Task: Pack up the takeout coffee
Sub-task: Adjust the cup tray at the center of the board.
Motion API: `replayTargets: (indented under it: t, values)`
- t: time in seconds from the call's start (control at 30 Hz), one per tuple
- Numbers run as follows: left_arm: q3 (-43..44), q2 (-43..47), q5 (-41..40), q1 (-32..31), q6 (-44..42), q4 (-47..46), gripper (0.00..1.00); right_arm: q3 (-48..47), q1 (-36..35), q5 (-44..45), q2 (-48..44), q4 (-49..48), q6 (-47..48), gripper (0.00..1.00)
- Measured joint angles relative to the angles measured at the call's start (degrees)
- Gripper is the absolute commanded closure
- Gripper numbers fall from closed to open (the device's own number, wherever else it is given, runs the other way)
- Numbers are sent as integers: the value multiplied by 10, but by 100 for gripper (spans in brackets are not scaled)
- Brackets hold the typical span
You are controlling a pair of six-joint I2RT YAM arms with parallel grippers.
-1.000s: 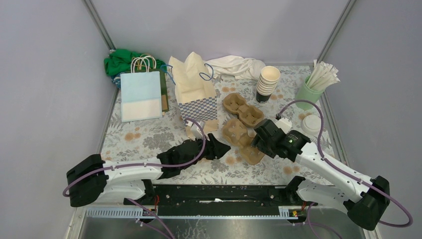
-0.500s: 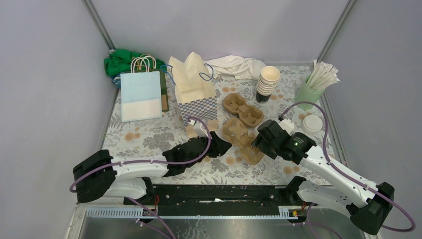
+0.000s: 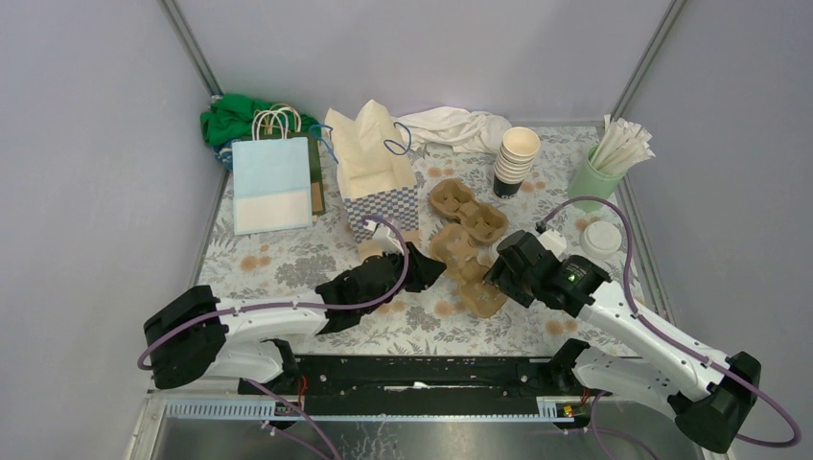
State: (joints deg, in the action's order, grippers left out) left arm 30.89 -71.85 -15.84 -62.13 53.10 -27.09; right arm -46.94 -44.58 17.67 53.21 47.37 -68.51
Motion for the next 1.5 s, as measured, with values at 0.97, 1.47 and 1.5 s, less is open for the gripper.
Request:
replayTargets:
  t: [0.97,1.47,1.5]
  values:
    - [236,-60,-24,3,8,316,100,81,-1,-133,-101,-209,298,11]
    - [292,-91,-16,3,40,423,99,100,-1,-169,-60,-320,425,45]
    - [294,-91,-16,3,42,428,99,101,-2,-169,-57,-327,426,46]
